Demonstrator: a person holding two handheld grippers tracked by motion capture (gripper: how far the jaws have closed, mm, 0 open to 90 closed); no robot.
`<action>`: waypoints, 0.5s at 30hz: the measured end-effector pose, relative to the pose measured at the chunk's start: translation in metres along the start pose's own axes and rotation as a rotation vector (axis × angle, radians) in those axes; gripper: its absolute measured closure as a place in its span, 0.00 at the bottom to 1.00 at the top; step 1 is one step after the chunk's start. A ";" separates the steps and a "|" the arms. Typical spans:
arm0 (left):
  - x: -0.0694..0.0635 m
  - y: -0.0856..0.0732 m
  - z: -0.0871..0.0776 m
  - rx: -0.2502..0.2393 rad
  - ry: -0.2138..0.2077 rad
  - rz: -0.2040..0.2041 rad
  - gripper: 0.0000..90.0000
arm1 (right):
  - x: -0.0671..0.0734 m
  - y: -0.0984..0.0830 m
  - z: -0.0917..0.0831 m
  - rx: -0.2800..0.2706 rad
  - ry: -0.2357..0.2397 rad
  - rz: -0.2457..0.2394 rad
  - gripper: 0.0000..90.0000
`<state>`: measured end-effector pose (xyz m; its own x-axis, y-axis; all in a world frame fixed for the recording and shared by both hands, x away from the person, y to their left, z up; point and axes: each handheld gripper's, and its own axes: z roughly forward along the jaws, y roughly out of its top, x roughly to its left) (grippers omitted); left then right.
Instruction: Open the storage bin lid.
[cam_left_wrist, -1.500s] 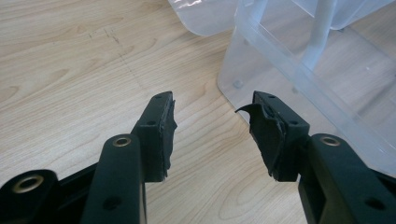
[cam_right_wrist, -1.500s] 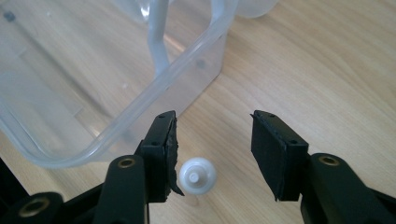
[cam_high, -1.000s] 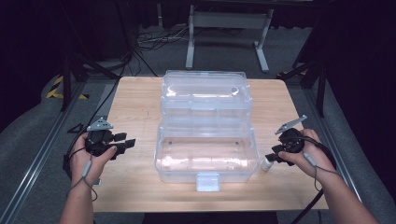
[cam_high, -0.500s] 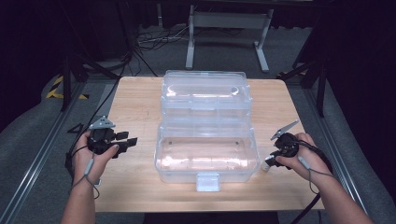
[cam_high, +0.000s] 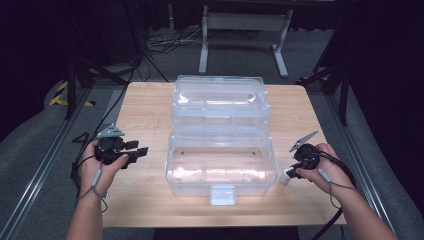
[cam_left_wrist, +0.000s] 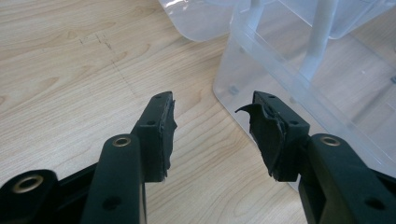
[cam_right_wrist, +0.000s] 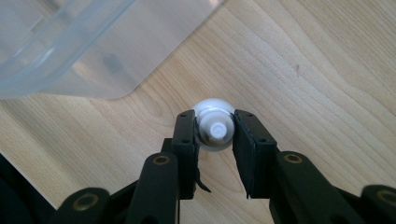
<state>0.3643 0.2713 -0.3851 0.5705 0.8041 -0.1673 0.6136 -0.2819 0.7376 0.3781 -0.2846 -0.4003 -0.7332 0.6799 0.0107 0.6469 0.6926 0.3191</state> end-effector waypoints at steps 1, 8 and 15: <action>0.000 0.000 0.000 0.000 0.001 0.001 0.56 | 0.000 0.000 0.000 0.002 0.000 -0.002 0.79; 0.000 0.000 0.000 0.001 -0.001 0.001 0.56 | 0.000 0.001 -0.003 -0.005 0.003 0.002 0.80; 0.000 0.000 0.000 0.002 -0.004 0.001 0.57 | 0.000 0.004 -0.015 -0.023 -0.002 0.002 0.80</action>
<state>0.3644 0.2709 -0.3853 0.5736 0.8015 -0.1691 0.6139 -0.2839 0.7366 0.3779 -0.2854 -0.3843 -0.7316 0.6817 0.0091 0.6431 0.6856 0.3411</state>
